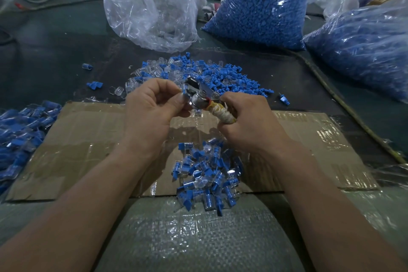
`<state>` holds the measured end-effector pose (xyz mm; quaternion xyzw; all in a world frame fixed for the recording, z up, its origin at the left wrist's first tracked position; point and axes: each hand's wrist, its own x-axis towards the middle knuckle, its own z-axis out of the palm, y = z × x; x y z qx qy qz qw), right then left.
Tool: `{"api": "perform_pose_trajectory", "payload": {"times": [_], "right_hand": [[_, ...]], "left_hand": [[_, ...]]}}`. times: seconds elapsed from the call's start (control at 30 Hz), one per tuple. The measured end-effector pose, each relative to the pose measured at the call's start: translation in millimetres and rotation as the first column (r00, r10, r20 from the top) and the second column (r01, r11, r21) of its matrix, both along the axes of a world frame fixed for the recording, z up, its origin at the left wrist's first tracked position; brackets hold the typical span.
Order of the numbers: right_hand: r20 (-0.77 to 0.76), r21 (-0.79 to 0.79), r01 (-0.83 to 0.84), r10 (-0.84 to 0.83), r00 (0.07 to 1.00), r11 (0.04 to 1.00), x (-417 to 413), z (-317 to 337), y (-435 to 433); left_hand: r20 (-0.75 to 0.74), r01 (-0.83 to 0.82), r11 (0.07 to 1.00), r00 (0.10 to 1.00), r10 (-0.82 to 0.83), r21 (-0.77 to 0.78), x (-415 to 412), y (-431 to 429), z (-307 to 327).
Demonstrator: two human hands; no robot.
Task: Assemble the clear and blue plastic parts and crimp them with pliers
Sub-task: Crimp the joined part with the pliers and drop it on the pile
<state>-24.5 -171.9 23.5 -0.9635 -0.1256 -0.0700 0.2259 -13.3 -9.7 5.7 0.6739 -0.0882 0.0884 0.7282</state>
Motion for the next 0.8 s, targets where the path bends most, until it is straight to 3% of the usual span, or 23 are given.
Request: {"api": "perform_pose_trajectory", "payload": {"times": [0.53,0.7,0.8], "right_hand": [[0.065,-0.016,0.077,-0.076,0.995,0.997,6,-8,-13],[0.011,-0.028,0.165,-0.165,0.986,0.986,13,-6,-31],[-0.084,-0.064,0.169,-0.174,0.981,0.984,14,-8,-36]], "left_hand": [[-0.067,-0.002,1.0,0.998,0.002,-0.006,5,7,-2],[-0.166,0.223,0.975,0.961,-0.222,-0.014,-1,12,5],[-0.197,0.356,0.929,0.922,-0.333,0.097,-7,10,6]]}}
